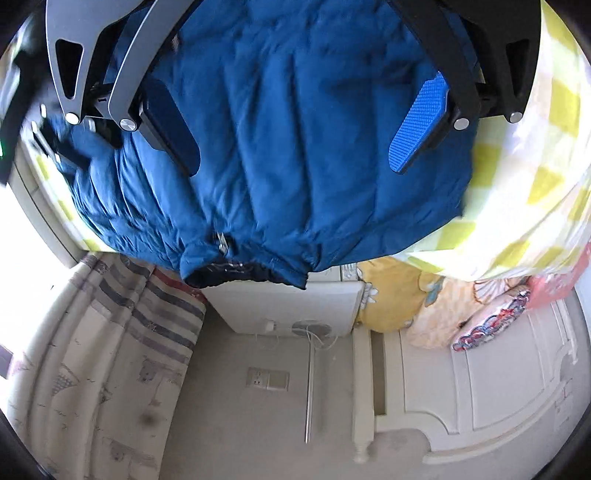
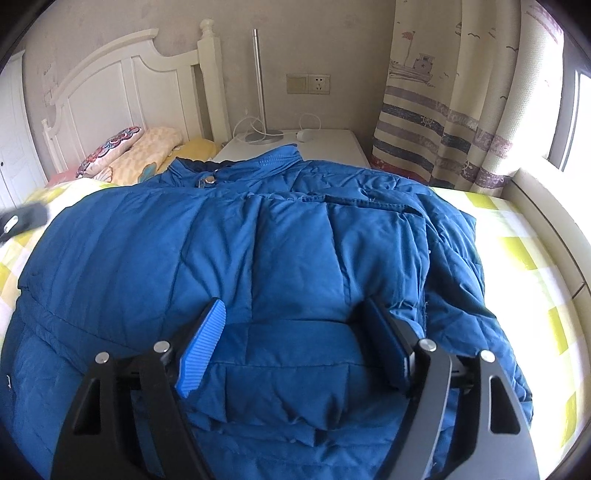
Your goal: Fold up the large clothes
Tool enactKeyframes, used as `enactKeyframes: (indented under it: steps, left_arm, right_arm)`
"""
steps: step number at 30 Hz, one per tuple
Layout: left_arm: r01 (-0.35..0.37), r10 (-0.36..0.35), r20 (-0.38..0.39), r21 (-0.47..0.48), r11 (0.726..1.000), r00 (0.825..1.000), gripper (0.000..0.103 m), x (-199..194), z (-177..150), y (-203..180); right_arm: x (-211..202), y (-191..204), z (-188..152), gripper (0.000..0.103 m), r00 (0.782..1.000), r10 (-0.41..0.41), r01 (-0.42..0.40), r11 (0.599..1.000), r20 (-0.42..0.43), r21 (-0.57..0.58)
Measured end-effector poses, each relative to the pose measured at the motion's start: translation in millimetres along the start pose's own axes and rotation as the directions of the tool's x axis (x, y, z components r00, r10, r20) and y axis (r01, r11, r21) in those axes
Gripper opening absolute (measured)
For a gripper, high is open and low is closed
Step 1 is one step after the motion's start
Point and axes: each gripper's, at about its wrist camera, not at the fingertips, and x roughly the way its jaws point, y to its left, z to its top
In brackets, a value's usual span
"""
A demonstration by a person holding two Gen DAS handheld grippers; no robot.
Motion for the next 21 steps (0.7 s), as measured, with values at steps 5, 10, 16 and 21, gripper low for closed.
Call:
enactKeyframes:
  steps: [5, 10, 16, 21]
  left_arm:
    - [-0.084, 0.09, -0.119, 0.059, 0.995, 0.989, 0.099, 85, -6, -5]
    - [-0.044, 0.043, -0.126, -0.004, 0.999, 0.991, 0.098, 61, 4, -11]
    - [0.029, -0.029, -0.081, -0.007, 1.0, 0.996, 0.098, 61, 32, -33]
    - [-0.02, 0.026, -0.169, 0.037, 0.999, 0.985, 0.099, 115, 21, -31]
  right_arm:
    - [-1, -1, 0, 0.077, 1.0, 0.015, -0.015, 1.0, 0.004, 0.009]
    - [-1, 0, 0, 0.077, 1.0, 0.016, -0.016, 1.0, 0.002, 0.011]
    - [-1, 0, 0, 0.077, 1.0, 0.016, -0.016, 1.0, 0.001, 0.011]
    - [-1, 0, 0, 0.077, 1.0, 0.025, -0.025, 1.0, 0.004, 0.012]
